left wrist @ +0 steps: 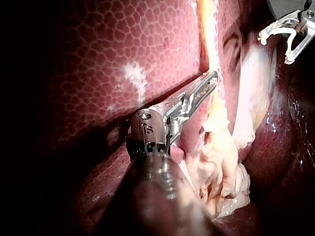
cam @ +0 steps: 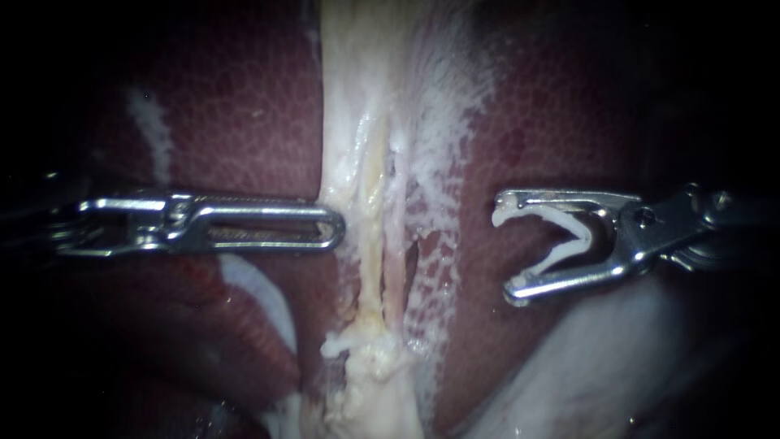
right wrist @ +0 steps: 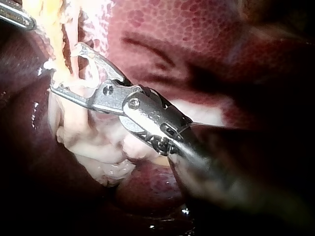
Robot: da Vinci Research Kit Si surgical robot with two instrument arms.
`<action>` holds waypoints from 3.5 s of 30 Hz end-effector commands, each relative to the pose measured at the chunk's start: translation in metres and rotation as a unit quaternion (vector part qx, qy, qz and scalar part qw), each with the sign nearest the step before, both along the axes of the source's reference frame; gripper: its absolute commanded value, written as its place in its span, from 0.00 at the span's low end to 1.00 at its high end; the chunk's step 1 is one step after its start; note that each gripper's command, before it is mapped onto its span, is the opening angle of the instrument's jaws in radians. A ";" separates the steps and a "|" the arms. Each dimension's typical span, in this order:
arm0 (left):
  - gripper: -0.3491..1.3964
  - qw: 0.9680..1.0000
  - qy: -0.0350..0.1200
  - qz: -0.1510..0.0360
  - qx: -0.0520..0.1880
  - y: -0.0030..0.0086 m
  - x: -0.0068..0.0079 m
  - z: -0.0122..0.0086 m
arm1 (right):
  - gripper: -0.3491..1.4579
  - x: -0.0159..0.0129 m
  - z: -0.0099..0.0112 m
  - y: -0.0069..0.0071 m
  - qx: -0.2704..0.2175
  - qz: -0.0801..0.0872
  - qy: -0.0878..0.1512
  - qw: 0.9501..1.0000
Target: Clipping second clip left tube
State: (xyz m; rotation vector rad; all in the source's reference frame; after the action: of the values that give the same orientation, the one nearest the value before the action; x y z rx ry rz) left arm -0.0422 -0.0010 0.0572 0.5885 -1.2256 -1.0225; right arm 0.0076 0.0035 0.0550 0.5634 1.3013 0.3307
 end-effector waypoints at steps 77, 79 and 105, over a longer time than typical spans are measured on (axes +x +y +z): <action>0.00 1.000 -0.014 -0.008 0.015 0.0016 0.0027 -0.0068 | 0.49 0.0187 0.0113 -0.0102 0.086 -0.080 0.027 0.993; 0.00 1.000 -0.014 -0.008 0.015 0.0016 0.0027 -0.0068 | 0.49 0.0186 0.0112 -0.0101 0.086 -0.078 0.026 0.993; 0.00 1.000 -0.014 -0.008 0.014 0.0015 0.0026 -0.0067 | 0.00 0.0173 0.0130 -0.0089 0.089 -0.048 -0.028 0.994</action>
State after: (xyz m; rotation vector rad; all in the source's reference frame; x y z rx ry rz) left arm -0.0396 0.0005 0.0505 0.6183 -1.2438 -1.0500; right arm 0.0249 -0.0053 0.0680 0.7578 1.1933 0.3823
